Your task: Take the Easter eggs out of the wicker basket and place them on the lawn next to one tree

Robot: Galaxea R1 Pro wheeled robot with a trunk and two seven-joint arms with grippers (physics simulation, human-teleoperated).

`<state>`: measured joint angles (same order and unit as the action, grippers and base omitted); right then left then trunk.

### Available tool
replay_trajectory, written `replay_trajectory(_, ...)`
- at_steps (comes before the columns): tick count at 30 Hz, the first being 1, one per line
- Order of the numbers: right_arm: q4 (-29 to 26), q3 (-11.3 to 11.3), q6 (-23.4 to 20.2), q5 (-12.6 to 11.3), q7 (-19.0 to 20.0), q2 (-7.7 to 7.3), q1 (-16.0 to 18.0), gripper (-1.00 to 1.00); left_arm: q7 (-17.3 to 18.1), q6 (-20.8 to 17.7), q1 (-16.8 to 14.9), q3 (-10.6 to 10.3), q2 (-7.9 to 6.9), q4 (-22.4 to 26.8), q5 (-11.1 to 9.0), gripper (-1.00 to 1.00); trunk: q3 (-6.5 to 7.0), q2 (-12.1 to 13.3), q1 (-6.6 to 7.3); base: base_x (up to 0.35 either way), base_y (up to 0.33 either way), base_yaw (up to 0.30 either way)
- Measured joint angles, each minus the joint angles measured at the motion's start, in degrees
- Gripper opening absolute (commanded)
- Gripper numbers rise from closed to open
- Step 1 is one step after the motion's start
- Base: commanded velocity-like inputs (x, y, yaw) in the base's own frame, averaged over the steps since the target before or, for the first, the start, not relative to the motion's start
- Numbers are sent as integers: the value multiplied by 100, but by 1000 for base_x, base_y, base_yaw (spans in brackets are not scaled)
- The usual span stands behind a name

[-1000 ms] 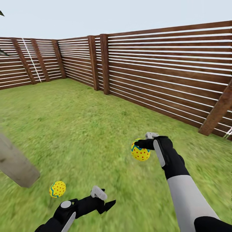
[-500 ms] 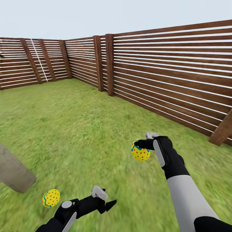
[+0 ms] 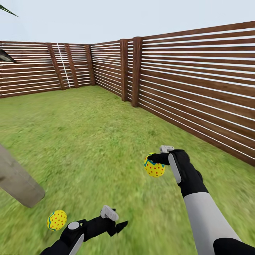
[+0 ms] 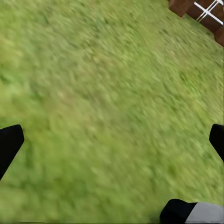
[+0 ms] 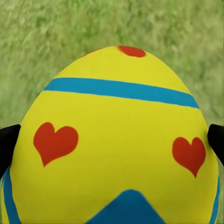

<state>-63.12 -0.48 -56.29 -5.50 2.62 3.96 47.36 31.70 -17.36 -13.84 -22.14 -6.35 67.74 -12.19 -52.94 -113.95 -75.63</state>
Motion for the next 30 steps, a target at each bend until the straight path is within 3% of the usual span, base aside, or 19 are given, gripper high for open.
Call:
replay_trajectory(3, -2, 1, -1, 2, 0, -2, 0, -100, -9, 230, 0, 7, -12, -221, 51, 100, 0, 0, 0, 265, -211, 237)
replay_trajectory(6, -2, 0, 0, 6, -1, -8, 0, -100, -9, 660, 0, 24, 5, -533, 381, 100, 0, 0, 0, 265, -211, 226)
replay_trajectory(9, -2, 0, 0, 7, -6, -9, 0, -100, -11, 856, -1, 28, -1, -648, 429, 100, 0, 0, 0, 265, -211, 222)
replay_trajectory(15, -2, 0, 0, 7, -9, -9, 0, -100, -11, 877, -1, 28, 16, -646, 441, 100, 0, 0, 0, 265, -211, 194)
replay_trajectory(30, -4, 6, -2, -2, -9, -7, -1, -100, -11, 869, -2, 17, 38, -594, 445, 100, 0, 0, 0, 259, -215, 33)
